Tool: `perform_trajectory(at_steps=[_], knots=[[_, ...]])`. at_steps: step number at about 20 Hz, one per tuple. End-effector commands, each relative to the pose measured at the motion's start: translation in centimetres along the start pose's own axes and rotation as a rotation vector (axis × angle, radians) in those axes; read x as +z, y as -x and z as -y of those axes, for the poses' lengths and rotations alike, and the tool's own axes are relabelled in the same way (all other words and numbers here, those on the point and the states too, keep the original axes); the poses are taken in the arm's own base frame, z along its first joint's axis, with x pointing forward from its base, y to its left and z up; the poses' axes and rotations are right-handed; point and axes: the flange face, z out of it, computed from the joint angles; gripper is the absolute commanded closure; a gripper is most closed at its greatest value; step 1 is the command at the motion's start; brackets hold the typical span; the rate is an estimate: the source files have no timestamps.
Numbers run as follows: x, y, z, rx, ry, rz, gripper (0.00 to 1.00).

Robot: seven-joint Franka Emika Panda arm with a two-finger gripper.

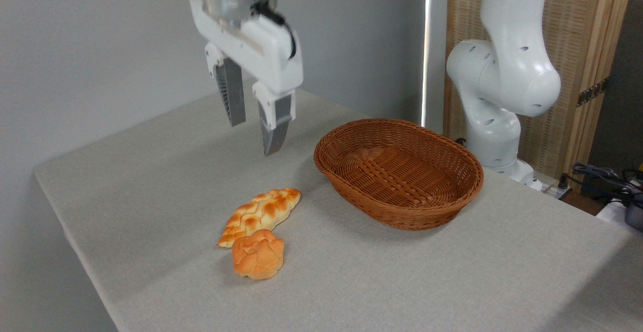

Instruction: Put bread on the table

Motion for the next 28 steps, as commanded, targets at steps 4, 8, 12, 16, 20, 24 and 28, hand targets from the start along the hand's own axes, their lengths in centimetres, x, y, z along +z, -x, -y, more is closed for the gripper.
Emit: perform_trajectory(at_steps=[4, 8, 12, 16, 20, 24, 28], knots=[[-2.0, -1.9, -1.5, 0.051, -0.1, 0.111, 0.0], [-1.7, -1.5, -0.9, 0.008, -0.095, 0.115, 0.0], [-0.8, -1.0, -0.5, 0.001, -0.062, 0.161, 0.0], [-0.9, -0.8, -0.4, -0.001, -0.066, 0.163, 0.0], [-0.8, -0.7, -0.3, 0.004, -0.065, 0.168, 0.0], [-0.7, -0.6, -0.2, 0.004, -0.075, 0.184, 0.0], [-0.6, -0.4, 0.0, 0.005, -0.09, 0.202, 0.0]])
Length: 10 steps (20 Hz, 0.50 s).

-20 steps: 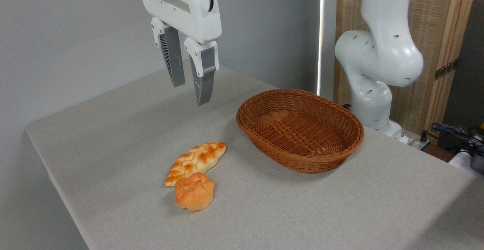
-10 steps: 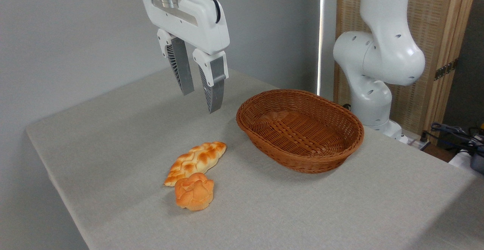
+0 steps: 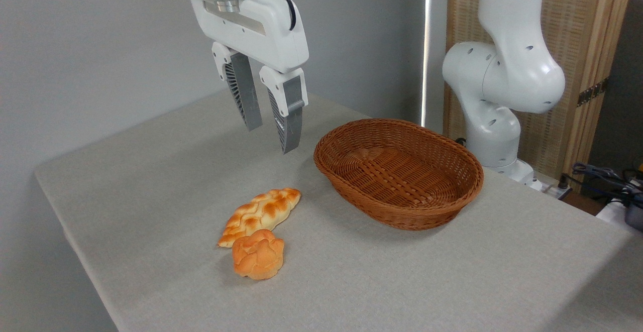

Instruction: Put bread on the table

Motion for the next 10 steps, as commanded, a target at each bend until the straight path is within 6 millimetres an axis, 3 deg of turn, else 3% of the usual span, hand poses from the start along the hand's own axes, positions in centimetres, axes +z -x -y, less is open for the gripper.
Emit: perform_trajectory(at_steps=[1, 10], knots=[[-0.15, 0.14, 0.17, 0.004, 0.001, 0.032, 0.0], [-0.38, 0.32, 0.28, -0.011, 0.006, 0.021, 0.0]])
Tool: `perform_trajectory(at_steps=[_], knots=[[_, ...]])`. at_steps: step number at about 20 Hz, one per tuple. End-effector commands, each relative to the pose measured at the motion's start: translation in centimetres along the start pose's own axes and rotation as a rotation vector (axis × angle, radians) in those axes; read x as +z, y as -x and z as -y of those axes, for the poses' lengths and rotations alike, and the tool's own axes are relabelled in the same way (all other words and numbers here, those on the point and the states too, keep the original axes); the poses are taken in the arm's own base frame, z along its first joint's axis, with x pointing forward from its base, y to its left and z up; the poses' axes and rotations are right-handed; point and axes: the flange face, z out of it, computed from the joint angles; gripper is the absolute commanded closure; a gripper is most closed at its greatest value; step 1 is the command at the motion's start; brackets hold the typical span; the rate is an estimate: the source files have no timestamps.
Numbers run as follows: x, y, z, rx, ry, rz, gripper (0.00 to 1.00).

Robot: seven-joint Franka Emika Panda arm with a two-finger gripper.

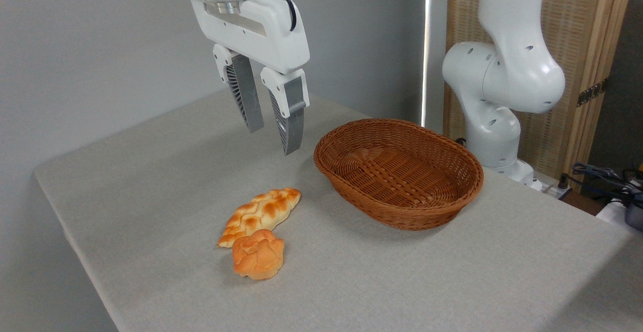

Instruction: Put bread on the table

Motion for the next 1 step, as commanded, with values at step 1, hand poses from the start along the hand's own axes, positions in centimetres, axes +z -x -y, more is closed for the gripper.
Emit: perform_trajectory(at_steps=[1], knots=[[-0.51, 0.27, 0.17, -0.011, 0.008, 0.014, 0.0]])
